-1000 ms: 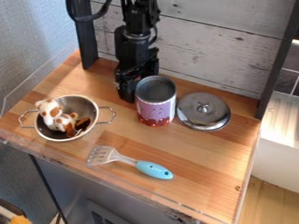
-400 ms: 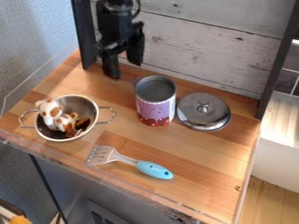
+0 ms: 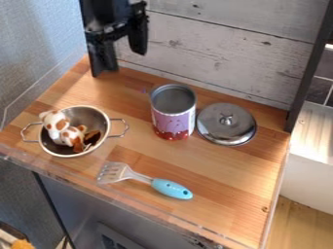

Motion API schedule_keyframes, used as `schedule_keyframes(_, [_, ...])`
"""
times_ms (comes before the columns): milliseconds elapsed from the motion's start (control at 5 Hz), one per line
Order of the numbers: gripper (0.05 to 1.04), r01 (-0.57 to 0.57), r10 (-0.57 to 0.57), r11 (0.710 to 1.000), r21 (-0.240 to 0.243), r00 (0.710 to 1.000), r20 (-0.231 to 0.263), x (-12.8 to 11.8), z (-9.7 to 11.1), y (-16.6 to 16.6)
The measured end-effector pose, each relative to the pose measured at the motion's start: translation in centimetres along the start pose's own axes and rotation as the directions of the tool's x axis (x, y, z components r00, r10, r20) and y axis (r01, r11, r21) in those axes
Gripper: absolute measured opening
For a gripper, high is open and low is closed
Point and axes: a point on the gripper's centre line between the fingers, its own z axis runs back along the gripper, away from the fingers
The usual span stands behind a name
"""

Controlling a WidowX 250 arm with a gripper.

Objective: Pushed the can to the right

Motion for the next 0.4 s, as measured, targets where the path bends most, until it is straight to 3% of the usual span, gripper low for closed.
schedule_keyframes(400, [0.999,0.005,-0.005,1.0,-0.001,1.0,-0.006,-0.09,0.0,-0.02])
